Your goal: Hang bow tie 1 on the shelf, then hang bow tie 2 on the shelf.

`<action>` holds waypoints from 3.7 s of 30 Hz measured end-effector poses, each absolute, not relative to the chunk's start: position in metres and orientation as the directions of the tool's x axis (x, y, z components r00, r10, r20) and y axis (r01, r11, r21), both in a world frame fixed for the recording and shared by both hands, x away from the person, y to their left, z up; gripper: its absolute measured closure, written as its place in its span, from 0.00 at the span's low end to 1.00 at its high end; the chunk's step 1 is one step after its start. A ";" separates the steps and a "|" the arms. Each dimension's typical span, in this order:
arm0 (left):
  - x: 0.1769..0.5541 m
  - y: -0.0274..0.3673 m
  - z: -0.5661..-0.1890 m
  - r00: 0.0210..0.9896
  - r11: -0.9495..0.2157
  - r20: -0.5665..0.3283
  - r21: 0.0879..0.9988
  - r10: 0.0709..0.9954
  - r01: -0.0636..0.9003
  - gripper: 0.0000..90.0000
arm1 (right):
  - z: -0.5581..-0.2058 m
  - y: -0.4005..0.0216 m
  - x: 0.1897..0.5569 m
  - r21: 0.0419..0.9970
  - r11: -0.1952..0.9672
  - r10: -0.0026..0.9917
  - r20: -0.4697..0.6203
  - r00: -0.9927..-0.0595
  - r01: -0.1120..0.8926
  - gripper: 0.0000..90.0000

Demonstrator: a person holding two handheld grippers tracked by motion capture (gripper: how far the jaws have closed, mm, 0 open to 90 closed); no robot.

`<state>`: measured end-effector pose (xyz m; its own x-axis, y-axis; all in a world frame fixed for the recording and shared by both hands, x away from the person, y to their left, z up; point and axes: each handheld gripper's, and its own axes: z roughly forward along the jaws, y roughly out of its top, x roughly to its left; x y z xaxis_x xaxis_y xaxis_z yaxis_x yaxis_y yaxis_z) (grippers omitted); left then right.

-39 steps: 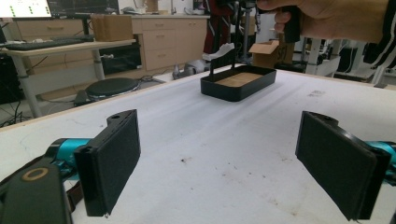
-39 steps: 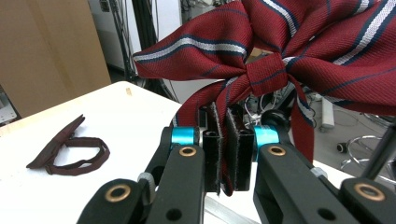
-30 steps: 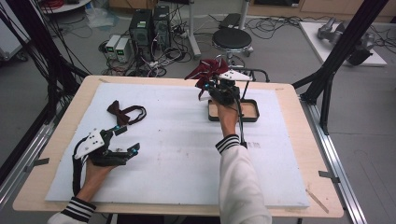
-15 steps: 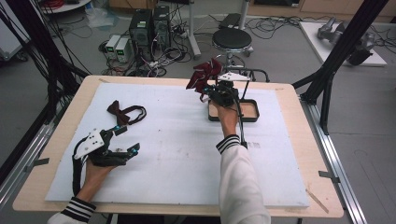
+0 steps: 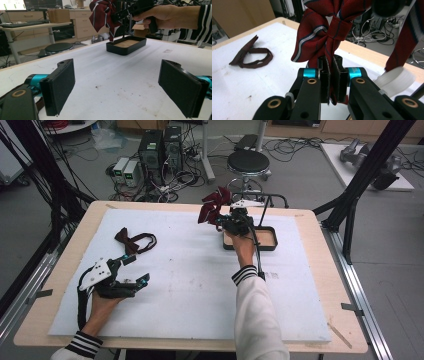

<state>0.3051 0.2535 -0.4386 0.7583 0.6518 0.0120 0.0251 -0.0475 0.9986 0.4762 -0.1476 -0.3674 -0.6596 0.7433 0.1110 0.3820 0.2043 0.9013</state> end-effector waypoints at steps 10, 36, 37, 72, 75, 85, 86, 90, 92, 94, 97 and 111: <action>0.305 0.257 -0.439 0.757 -0.037 0.005 0.999 0.654 0.026 0.16 | -0.369 -0.145 0.476 0.889 0.238 0.738 0.096 -0.668 0.391 0.90; 0.306 0.261 -0.435 0.738 -0.033 -0.001 0.999 0.675 0.032 0.16 | -0.333 -0.171 0.414 0.953 0.157 0.684 0.084 -0.725 0.259 0.13; 0.306 0.262 -0.434 0.738 -0.034 0.001 0.999 0.675 0.031 0.16 | -0.331 -0.178 0.403 0.961 0.145 0.686 0.074 -0.724 0.235 0.13; 0.325 0.280 -0.406 0.715 -0.103 0.052 0.994 0.697 0.029 0.16 | -0.377 -0.243 0.313 0.984 0.134 0.711 -0.014 -0.703 0.115 0.13; 0.324 0.279 -0.406 0.713 -0.105 0.052 0.994 0.700 0.030 0.16 | -0.381 -0.245 0.310 0.985 0.120 0.711 0.001 -0.703 0.123 0.13; 0.325 0.280 -0.406 0.711 -0.105 0.053 0.994 0.701 0.029 0.16 | -0.383 -0.245 0.310 0.985 0.119 0.712 0.005 -0.702 0.128 0.13; 0.325 0.280 -0.406 0.711 -0.106 0.054 0.994 0.702 0.029 0.16 | -0.384 -0.245 0.311 0.984 0.122 0.713 0.003 -0.701 0.128 0.13; 0.326 0.280 -0.406 0.709 -0.103 0.054 0.994 0.703 0.027 0.16 | -0.384 -0.245 0.311 0.984 0.120 0.711 0.005 -0.703 0.129 0.13; 0.327 0.281 -0.405 0.709 -0.113 0.058 0.993 0.703 0.031 0.16 | -0.384 -0.246 0.311 0.984 0.118 0.714 0.009 -0.701 0.133 0.13; 0.329 0.282 -0.402 0.710 -0.133 0.066 0.990 0.701 0.039 0.16 | -0.384 -0.247 0.311 0.984 0.115 0.714 0.011 -0.701 0.133 0.13; 0.333 0.284 -0.398 0.706 -0.157 0.076 0.986 0.704 0.051 0.16 | -0.384 -0.247 0.311 0.984 0.118 0.717 0.007 -0.697 0.130 0.12; 0.368 0.305 -0.372 0.709 -0.286 0.104 0.948 0.697 0.142 0.16 | -0.385 -0.248 0.314 0.983 0.120 0.714 0.010 -0.700 0.136 0.13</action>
